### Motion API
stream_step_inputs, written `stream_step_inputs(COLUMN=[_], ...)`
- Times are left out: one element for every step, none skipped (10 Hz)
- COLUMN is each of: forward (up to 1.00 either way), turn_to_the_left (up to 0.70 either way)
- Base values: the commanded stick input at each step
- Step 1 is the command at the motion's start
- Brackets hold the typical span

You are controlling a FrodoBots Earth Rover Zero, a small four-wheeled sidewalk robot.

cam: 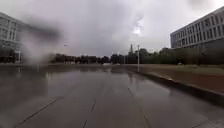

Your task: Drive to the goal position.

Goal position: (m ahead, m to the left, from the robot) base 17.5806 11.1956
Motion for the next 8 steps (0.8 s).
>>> stream_step_inputs(forward=[0.7,0.7,0.7,0.7,0.7,0.7,0.7,0.7], turn_to_the_left=[0.0,0.0,0.0,0.0,0.0,0.0,0.0,0.0])
